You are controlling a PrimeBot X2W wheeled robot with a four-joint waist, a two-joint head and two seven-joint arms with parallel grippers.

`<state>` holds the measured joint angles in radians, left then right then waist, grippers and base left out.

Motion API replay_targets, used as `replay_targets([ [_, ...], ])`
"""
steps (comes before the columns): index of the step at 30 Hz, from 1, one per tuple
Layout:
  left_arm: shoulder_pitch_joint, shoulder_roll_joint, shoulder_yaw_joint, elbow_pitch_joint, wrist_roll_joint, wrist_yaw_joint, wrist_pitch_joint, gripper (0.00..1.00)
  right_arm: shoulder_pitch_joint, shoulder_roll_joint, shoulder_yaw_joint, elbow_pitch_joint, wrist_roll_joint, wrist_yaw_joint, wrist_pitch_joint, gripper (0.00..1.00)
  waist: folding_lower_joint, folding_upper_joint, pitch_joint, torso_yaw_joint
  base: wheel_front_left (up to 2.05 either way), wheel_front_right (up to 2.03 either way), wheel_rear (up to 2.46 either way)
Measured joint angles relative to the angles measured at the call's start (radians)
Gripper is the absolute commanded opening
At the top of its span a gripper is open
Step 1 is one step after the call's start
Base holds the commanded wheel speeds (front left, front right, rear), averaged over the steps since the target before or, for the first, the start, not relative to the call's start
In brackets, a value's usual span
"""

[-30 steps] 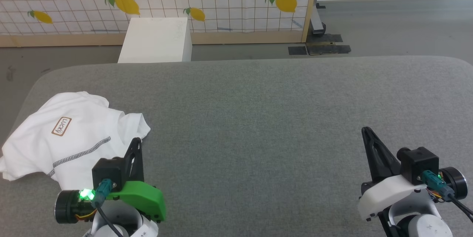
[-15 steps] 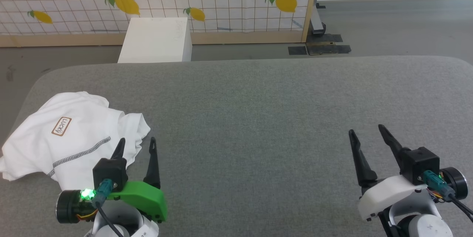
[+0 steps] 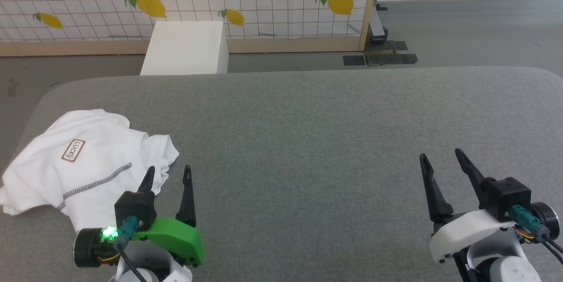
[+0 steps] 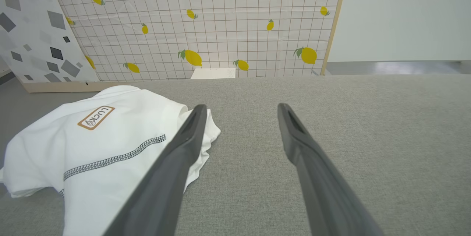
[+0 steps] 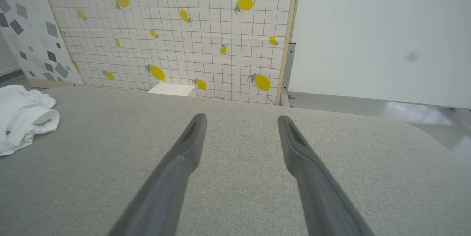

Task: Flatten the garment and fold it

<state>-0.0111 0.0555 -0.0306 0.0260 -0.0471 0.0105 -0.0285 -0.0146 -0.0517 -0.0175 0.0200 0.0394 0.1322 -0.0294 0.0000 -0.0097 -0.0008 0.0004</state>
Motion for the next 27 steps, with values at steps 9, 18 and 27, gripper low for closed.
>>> replay_targets([
  [9, 0.000, 0.000, -0.012, 0.010, -0.017, 0.011, -0.019, 1.00, 0.018, 0.000, -0.010, 0.012, 0.023, 0.000, -0.021, 1.00, 0.0000, 0.0000, -0.001, 0.011, 0.00, 0.00, 0.00],
  [18, 0.000, 0.000, -0.010, 0.015, -0.040, 0.021, -0.040, 1.00, 0.020, 0.000, -0.009, 0.024, 0.033, 0.000, -0.042, 1.00, 0.0000, 0.0000, -0.001, 0.051, 0.00, 0.00, 0.00],
  [27, 0.001, 0.000, -0.009, 0.019, -0.051, 0.027, -0.060, 1.00, 0.028, 0.000, -0.009, 0.033, 0.048, 0.000, -0.059, 1.00, 0.0000, 0.0000, 0.001, 0.119, 0.00, 0.00, 0.00],
])
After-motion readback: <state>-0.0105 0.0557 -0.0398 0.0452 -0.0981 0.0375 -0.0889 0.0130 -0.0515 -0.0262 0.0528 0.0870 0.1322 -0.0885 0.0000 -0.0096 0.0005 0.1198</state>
